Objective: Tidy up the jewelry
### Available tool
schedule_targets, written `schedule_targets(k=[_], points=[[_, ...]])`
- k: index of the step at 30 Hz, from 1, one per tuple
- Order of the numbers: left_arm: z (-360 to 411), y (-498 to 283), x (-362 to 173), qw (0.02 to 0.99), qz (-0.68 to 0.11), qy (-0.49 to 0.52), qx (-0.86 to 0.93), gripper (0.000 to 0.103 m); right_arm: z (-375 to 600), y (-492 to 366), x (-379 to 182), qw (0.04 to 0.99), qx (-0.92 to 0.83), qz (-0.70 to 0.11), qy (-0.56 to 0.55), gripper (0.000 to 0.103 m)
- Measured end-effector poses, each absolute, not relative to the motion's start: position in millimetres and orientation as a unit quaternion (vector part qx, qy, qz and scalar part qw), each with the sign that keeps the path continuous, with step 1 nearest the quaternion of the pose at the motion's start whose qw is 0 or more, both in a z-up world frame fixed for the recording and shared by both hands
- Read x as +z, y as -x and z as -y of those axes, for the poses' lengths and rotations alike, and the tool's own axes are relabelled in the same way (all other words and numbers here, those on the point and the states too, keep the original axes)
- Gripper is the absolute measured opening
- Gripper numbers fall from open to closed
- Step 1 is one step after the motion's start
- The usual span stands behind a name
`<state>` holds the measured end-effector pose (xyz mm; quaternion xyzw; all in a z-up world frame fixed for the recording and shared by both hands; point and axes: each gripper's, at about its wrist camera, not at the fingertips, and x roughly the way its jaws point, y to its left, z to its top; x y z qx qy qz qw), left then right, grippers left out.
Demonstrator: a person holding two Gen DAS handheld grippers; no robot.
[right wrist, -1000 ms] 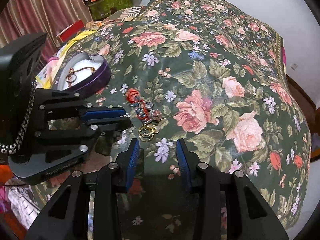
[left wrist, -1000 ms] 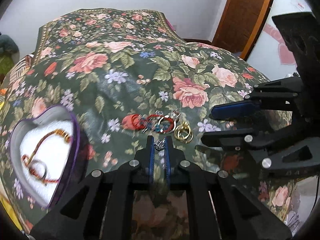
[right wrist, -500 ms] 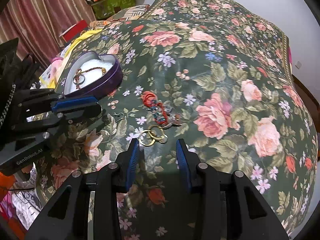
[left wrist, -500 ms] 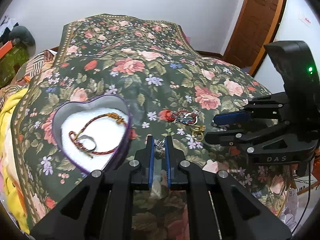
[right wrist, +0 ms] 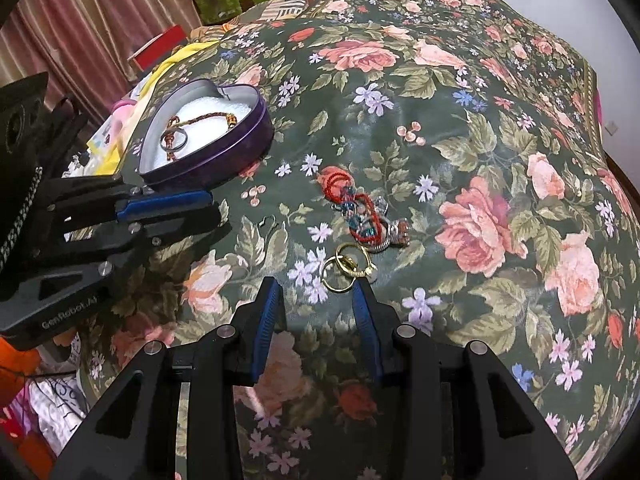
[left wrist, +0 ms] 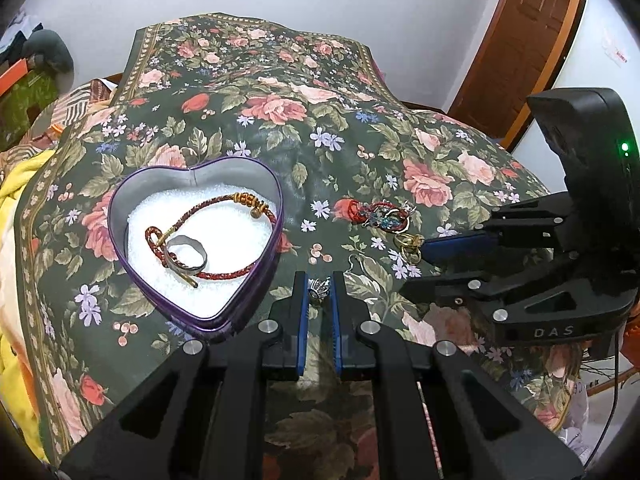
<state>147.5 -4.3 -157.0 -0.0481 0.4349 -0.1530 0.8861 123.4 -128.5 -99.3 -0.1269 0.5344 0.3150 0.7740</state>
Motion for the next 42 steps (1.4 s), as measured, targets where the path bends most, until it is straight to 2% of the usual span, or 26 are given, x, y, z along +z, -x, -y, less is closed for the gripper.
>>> schedule_targets(k=[8, 10, 11, 12, 27, 42], points=[[0.8, -149.0, -159.1, 0.885, -0.437, 0.054, -0.151, 0.009, 120.4, -130.6, -102.6, 0.793, 0.301, -0.513, 0.132, 0.034], [0.9, -149.0, -159.8, 0.885, -0.438, 0.054, -0.151, 0.009, 118.2, -126.4, -102.5, 0.797, 0.3, -0.504, 0.144, 0.029], [1.1, -149.0, -160.0, 0.885, -0.438, 0.054, -0.151, 0.009, 118.4, -125.5, -102.3, 0.796, 0.302, -0.503, 0.146, 0.021], [1.4, -149.0, -159.8, 0.885, -0.438, 0.054, -0.151, 0.009, 118.5, -124.6, -102.0, 0.795, 0.304, -0.504, 0.146, 0.019], [7.3, -133.8, -135.3, 0.896, -0.415, 0.048, -0.153, 0.009, 137.0, -106.3, -88.8, 0.798, 0.292, -0.506, 0.145, 0.019], [-2.8, -114.7, -101.8, 0.914, -0.379, 0.045, -0.139, 0.009, 132.8, -91.4, -47.4, 0.832, 0.299, -0.449, 0.135, 0.019]])
